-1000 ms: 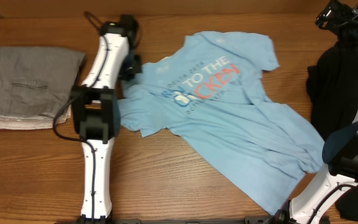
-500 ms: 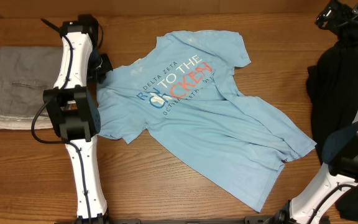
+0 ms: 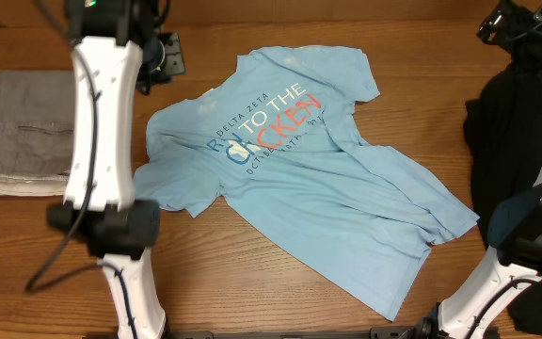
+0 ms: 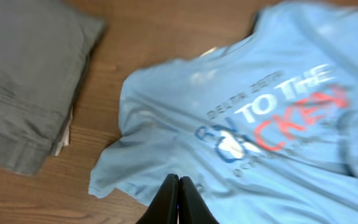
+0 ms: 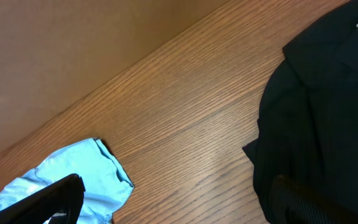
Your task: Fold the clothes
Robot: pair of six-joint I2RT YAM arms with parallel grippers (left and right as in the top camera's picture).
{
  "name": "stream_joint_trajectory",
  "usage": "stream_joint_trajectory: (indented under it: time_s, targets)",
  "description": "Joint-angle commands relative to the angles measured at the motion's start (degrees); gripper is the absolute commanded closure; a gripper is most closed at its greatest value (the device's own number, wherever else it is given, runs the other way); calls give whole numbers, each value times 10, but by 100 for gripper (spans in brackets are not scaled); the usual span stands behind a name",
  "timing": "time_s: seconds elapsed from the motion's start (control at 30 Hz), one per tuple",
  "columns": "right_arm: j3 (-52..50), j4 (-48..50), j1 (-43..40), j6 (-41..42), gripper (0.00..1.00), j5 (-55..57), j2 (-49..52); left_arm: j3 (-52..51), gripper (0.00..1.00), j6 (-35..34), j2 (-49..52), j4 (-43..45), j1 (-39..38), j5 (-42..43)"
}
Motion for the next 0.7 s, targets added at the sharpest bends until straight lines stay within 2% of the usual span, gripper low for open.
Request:
stream_joint_trajectory:
  time_s: [0.0,0.07,0.23,0.4,0.57,0.67]
  targets:
    - [2,3,2,0,0,3,1,3,96,-12,-60,-3,5,11]
    - [2,3,2,0,0,3,1,-17,96,-10,-92,-3,6,8]
    - [2,3,2,0,0,3,1,-185,96,-16,-218,-3,23,-17]
    - [2,3,2,0,0,3,1,-367,96,-89,-292,8,52,-73]
    - [2,3,2,0,0,3,1,-544,96,-90,-311,107,98,-65]
    - [1,3,2,0,0,3,1,-650,96,-89,-309,186,128,-20]
